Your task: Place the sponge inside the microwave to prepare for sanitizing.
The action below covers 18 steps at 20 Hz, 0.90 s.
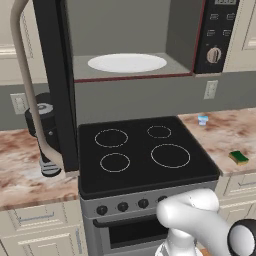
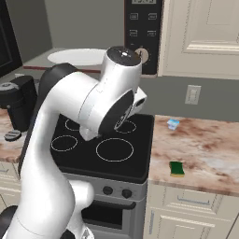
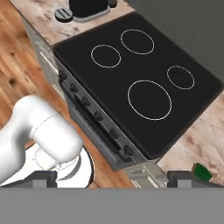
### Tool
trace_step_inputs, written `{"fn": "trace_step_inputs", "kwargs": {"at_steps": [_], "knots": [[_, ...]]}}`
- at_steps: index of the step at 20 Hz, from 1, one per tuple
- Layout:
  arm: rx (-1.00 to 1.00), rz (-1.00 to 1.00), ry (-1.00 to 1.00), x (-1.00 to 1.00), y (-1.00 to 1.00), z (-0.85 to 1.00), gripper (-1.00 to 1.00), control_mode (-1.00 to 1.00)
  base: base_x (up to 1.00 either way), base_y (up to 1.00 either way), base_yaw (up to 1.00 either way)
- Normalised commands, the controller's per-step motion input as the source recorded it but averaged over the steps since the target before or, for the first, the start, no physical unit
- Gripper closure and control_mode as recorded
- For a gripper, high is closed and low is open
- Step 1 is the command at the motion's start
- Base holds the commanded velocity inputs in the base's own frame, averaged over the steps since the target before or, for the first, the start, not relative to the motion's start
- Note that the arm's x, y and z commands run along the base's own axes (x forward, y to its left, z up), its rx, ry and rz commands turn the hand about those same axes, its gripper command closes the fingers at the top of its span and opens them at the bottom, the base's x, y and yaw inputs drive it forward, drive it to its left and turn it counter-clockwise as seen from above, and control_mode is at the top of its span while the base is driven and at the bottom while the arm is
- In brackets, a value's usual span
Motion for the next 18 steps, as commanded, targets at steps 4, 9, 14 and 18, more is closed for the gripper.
{"fn": "trace_step_inputs", "kwargs": {"at_steps": [4,9,14,18], "knots": [[0.01,-0.10,0.29,0.42,-0.44,-0.05,-1.00,-1.00,0.00,0.00,0.00],[0.00,-0.13,0.13,0.38,-0.37,-0.30,-1.00,-1.00,0.00,0.00,0.00],[0.00,-0.16,0.00,0.26,-0.29,-0.49,-1.00,-1.00,0.00,0.00,0.00],[0.00,-0.19,0.00,0.30,-0.23,-0.51,-1.00,-1.00,0.00,0.00,0.00]]}}
